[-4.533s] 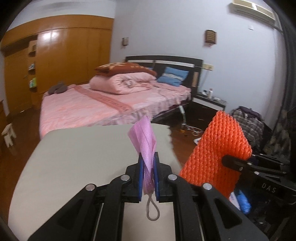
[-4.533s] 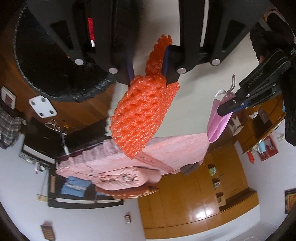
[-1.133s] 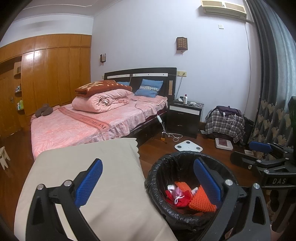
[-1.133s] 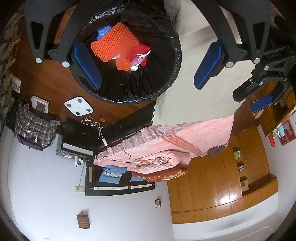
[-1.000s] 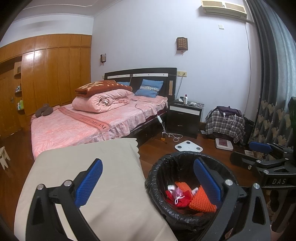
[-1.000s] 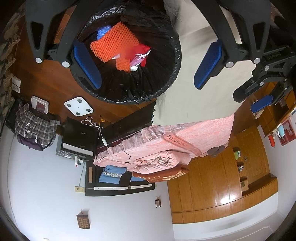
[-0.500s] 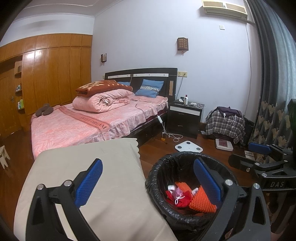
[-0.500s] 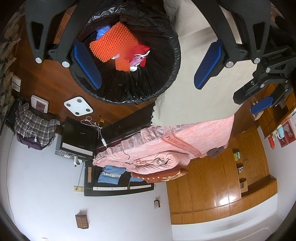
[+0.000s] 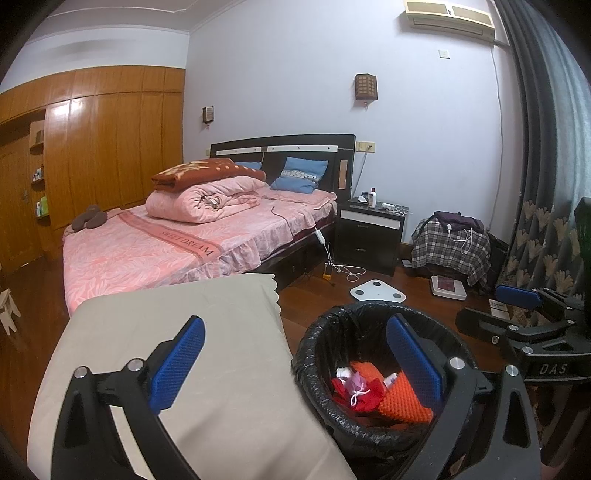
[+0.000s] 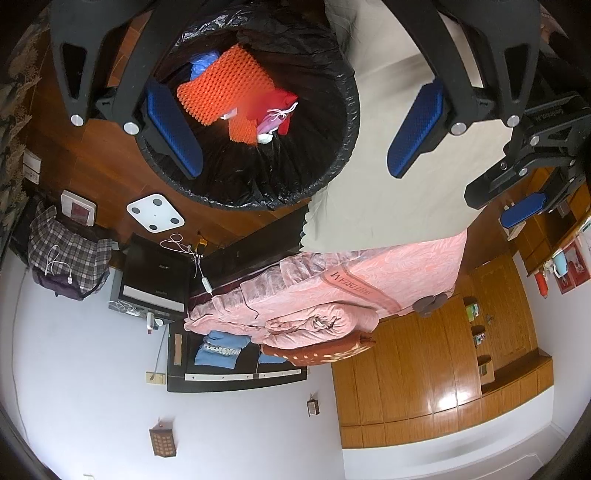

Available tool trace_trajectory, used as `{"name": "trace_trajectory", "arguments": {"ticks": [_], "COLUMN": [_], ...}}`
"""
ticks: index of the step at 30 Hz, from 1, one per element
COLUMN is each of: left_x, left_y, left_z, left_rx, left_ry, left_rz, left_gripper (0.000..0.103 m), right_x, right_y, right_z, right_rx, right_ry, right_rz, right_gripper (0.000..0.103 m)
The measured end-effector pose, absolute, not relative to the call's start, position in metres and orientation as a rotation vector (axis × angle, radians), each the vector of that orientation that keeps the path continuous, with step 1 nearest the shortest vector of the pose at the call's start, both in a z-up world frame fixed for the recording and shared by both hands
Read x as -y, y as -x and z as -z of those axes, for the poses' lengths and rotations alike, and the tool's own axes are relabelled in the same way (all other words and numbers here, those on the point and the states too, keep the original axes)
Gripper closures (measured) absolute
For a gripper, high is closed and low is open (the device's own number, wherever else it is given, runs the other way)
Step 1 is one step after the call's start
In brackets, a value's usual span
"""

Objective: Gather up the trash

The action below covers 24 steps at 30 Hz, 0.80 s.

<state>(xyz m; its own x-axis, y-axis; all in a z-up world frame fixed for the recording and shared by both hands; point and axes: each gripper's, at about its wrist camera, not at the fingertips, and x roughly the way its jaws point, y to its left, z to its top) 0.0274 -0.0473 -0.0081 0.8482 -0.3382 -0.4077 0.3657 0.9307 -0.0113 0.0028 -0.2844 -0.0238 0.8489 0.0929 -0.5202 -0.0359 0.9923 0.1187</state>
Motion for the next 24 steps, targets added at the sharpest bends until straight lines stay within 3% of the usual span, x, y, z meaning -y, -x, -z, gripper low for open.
{"name": "trace_trajectory", "arguments": {"ticks": [24], "left_x": [0.0467], "left_y": [-0.0277], "left_z": [0.0073], "left_rx": [-0.418], "left_ry": [-0.067], "left_rz": [0.372], "left_gripper": [0.006], "right_x": [0.2828], "right_y": [-0.0048], "right_z": [0.0223], "right_rx": [-0.556], "right_ry": [-0.106], "right_rz": [-0.068], "right_gripper": [0.006]}}
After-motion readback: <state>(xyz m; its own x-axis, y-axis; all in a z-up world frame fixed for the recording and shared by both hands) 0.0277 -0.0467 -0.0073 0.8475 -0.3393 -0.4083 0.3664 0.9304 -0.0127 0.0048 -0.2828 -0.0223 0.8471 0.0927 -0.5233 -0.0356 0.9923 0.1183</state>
